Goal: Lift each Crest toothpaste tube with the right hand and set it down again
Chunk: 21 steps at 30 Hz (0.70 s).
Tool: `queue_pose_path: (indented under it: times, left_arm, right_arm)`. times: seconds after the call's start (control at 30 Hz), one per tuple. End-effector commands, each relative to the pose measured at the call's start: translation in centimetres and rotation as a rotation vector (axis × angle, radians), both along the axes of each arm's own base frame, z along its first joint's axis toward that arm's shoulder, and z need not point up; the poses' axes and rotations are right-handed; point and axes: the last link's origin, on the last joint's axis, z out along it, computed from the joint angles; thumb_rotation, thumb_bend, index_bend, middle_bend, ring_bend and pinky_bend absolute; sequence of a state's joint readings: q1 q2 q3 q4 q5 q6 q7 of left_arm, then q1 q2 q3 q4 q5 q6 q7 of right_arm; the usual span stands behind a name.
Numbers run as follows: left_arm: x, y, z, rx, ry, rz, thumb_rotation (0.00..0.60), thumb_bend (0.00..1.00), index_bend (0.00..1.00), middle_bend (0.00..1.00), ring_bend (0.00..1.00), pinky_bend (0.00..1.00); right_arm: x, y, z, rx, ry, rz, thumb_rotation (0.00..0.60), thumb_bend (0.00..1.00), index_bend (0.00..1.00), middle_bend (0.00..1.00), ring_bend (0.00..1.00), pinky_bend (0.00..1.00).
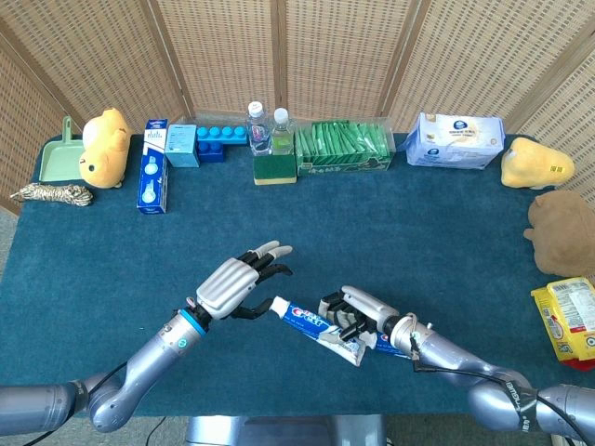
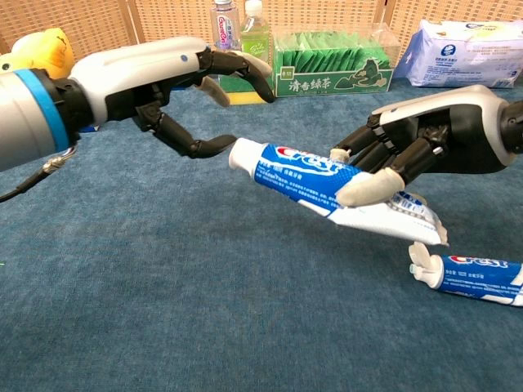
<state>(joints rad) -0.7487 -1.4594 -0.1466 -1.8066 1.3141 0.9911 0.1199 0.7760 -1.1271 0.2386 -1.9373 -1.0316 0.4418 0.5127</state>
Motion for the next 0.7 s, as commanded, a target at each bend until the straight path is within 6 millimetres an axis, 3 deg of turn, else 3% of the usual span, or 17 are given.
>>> queue_pose_path:
  times: [0.03, 0.37, 0.7]
  left_arm:
    - [-0.44, -0.35, 0.16, -0.012, 0.018, 0.002, 0.6, 0.35, 0.2, 0.06, 0.0, 0.15]
    - [-0.7, -0.56, 0.25, -0.018, 0.046, 0.005, 0.6, 0.33, 0.18, 0.03, 0.0, 0.14]
    - [0.02, -0.4, -0.36, -0.012, 0.022, -0.001, 0.6, 0.34, 0.25, 0.06, 0.0, 0.15]
  right_arm:
    - [-0.12, -0.51, 0.33, 0.006, -0.01, -0.021, 0.6, 0.46, 0.9, 0.75, 0.74, 0.79]
    - [0.22, -0.76, 0.39, 0.031, -0.032, -0.028, 0.6, 0.46, 0.9, 0.75, 0.74, 0.79]
    - [0.77, -0.17, 0.25, 0.054, -0.044, -0.006, 0.6, 0.46, 0.9, 0.75, 0.74, 0.79]
